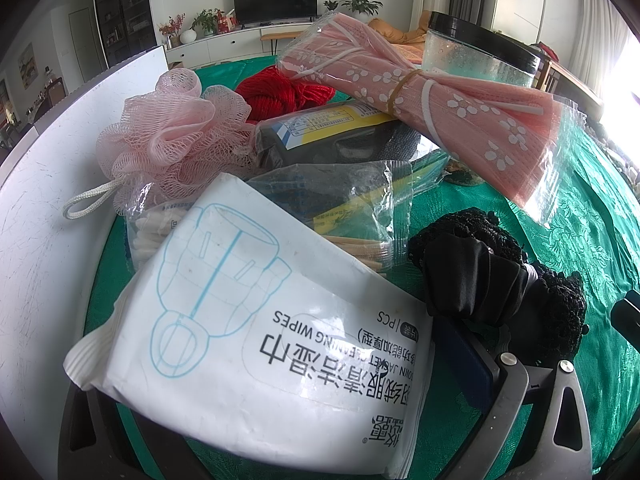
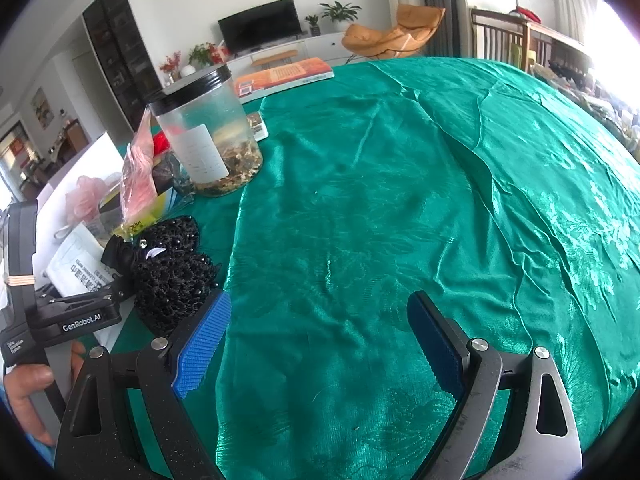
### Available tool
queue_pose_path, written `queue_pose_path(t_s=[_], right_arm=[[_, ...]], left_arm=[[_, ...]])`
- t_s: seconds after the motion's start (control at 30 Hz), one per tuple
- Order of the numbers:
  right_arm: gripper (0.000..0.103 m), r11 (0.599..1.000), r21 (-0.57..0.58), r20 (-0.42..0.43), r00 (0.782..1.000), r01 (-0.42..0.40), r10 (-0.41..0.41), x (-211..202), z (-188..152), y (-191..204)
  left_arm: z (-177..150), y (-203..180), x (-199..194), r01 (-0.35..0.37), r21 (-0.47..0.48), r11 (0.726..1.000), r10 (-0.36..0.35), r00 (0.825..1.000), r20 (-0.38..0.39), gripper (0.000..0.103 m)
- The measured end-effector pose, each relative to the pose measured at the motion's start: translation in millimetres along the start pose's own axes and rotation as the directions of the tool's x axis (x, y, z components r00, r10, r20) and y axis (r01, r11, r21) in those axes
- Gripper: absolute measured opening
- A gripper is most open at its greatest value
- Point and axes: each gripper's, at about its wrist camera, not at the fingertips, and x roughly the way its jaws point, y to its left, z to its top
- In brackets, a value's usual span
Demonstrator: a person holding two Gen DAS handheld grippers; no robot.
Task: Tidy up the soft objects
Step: 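Bring the right tool down onto the black knit item and close it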
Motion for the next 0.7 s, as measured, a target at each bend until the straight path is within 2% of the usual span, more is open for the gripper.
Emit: queue_pose_path(t_s=[0.17, 0.3, 0.43, 0.5, 0.53, 0.63, 0.7], right_arm=[[0.092, 1.000, 0.000, 0.007, 1.000, -0.010, 0.010, -1, 1, 2], [0.092, 0.999, -0.013, 0.034, 0.998, -0.051, 0.051, -7, 1, 6], [0.092, 0.985, -0.096, 0.063, 0.987, -0.144, 0.150, -15, 2, 24], [0.092, 0.964, -0.164, 0.023, 0.976, -0.209, 0.215, -5, 6, 41], [0.092, 0.951, -0.224, -0.005, 0.976, -0.213, 0.217, 3, 10, 55], [0.092, 0.892, -0.430, -0.046, 0.990, -0.137, 0.130, 26, 16, 97], [0.091, 0.847, -0.518, -0.071, 0.993, -0.122, 0.100, 41, 20, 117]], left_arm=[[0, 1, -1, 0.011, 0.022, 1.000, -0.010, 1.000, -0.013, 0.103], [-5, 8, -12, 0.054, 0.081, 0.995, -0.045, 0.993, -0.106, 0.103], [-12, 27, -47, 0.111, 0.077, 0.991, -0.106, 0.992, -0.071, 0.103], [-13, 37, -63, 0.113, 0.076, 0.991, -0.110, 0.993, -0.047, 0.103], [-13, 42, -69, 0.114, 0.070, 0.991, -0.112, 0.993, -0.040, 0.103], [-16, 56, -80, 0.135, 0.041, 0.990, -0.133, 0.990, -0.045, 0.103], [-22, 62, -81, 0.160, 0.036, 0.987, -0.157, 0.985, -0.065, 0.103]])
